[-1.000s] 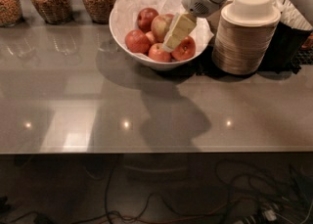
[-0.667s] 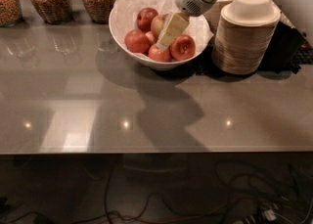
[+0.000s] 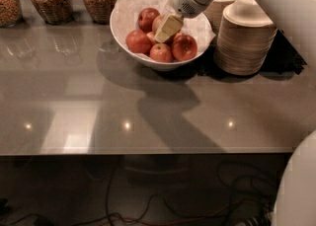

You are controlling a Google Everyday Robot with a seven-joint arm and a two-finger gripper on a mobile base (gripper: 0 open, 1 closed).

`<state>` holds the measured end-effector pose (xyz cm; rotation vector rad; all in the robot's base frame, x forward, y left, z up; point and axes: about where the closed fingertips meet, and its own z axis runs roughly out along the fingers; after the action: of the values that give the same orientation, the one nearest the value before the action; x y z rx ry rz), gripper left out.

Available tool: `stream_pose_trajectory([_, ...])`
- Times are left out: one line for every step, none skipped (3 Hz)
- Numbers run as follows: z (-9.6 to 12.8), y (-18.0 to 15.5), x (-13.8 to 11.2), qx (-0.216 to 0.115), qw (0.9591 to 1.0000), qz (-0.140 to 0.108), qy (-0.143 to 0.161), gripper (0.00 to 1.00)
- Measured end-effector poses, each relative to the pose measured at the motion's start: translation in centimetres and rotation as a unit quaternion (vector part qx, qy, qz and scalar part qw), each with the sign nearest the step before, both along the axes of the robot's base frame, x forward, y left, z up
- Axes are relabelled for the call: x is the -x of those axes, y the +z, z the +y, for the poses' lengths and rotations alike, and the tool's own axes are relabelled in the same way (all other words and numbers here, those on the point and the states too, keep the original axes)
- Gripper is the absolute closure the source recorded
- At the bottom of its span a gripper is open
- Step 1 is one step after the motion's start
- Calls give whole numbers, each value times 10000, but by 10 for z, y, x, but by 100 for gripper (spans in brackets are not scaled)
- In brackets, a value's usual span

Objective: Pick apple from white bowl

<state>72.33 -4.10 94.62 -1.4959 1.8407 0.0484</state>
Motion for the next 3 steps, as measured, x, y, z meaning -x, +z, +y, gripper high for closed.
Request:
stream_pose_trajectory([1,-10,-6,17,9999,119,-51,19])
stream_pose_trajectory([2,-19,-10,32,9997,222,-90,20])
stream_pose_trajectory([3,-23,-12,41,9996,265,-108,30])
